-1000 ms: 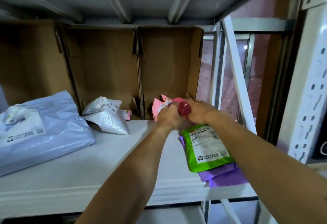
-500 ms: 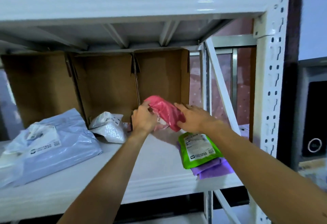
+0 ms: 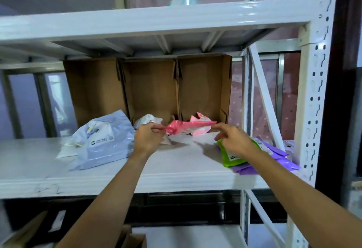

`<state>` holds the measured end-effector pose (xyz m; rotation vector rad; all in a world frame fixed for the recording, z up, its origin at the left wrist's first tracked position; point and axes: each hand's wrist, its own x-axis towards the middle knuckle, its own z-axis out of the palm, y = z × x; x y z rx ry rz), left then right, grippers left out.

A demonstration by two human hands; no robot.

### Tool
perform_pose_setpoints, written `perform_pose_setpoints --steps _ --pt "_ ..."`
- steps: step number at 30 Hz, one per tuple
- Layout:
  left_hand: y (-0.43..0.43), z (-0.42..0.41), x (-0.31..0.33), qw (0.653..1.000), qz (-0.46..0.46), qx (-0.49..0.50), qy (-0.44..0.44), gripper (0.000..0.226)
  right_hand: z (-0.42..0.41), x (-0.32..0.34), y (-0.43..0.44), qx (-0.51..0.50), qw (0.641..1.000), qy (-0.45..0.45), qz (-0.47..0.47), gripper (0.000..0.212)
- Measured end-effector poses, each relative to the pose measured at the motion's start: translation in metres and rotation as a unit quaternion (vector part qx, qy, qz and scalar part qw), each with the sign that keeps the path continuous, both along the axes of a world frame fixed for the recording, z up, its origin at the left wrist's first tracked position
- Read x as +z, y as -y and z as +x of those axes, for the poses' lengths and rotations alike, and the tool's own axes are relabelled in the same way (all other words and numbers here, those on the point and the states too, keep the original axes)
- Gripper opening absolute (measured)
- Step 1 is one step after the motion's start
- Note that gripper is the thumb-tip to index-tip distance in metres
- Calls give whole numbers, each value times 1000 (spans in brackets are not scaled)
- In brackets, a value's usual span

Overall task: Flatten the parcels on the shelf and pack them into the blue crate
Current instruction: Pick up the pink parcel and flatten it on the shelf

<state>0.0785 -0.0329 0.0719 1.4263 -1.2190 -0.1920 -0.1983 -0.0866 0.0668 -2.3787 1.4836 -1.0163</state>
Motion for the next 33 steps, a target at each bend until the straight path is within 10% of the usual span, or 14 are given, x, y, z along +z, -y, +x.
perform_pose_setpoints --steps 13,26,33 --pt "-36 -12 -33 941 110 -231 -221 11 56 -21 -62 119 912 351 175 14" --pt "-43 -8 -38 948 133 -271 -105 25 48 -30 -53 179 874 393 223 20" --pt "-51 -19 -33 925 131 -299 -194 43 52 -27 -55 222 867 334 295 18"
